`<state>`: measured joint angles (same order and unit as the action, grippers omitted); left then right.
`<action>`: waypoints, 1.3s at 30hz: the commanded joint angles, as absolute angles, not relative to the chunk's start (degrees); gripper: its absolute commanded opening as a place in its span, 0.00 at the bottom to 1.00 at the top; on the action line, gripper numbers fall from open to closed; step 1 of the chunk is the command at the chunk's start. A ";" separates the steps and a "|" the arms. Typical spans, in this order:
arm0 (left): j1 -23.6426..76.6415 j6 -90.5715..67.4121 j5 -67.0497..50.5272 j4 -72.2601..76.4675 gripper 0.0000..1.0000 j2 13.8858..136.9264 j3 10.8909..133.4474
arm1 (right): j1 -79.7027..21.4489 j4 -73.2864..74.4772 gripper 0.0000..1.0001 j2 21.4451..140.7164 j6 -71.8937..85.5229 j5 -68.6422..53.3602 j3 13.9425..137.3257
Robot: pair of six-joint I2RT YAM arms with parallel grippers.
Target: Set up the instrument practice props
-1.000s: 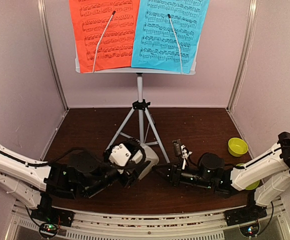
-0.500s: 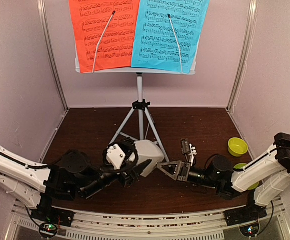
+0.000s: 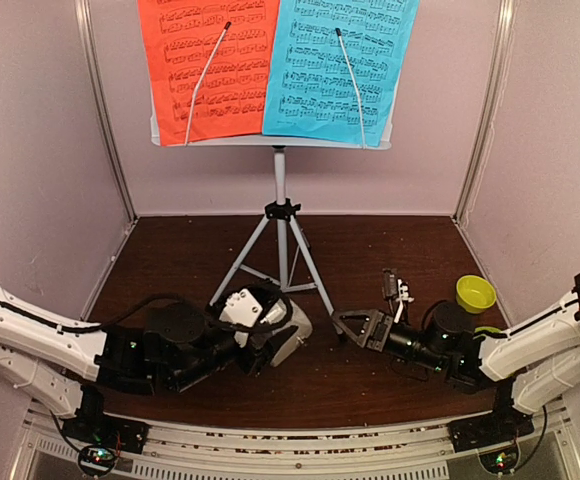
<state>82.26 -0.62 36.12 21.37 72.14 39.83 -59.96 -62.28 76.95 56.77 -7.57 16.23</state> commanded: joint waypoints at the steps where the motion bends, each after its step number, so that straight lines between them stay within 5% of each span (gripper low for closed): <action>1: 78.73 -6.13 33.16 25.35 0.00 73.03 42.25 | -60.63 -50.02 0.54 71.02 49.90 -5.73 13.14; 5: 76.77 -8.77 29.35 25.43 0.00 76.55 43.15 | -60.99 -39.79 0.66 63.89 46.14 -2.36 13.14; 18: 72.40 -15.12 16.78 20.27 0.02 88.08 50.27 | -60.93 -17.91 0.79 50.78 35.27 5.02 20.54; 29: 71.03 -15.91 15.88 20.38 0.39 90.71 50.51 | -60.94 -15.96 0.86 51.69 33.27 5.27 24.66; 36: 70.99 -15.65 14.41 20.30 0.75 89.26 49.64 | -60.96 -13.47 0.89 54.08 33.19 5.21 28.95; 39: 70.95 -15.12 15.00 19.95 0.82 86.97 48.61 | -61.00 -12.34 0.89 56.26 33.45 5.36 31.27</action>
<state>71.24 -15.40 14.98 13.82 90.91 48.12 -60.75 -14.39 54.15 33.74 4.10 27.70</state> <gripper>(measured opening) 0.793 0.890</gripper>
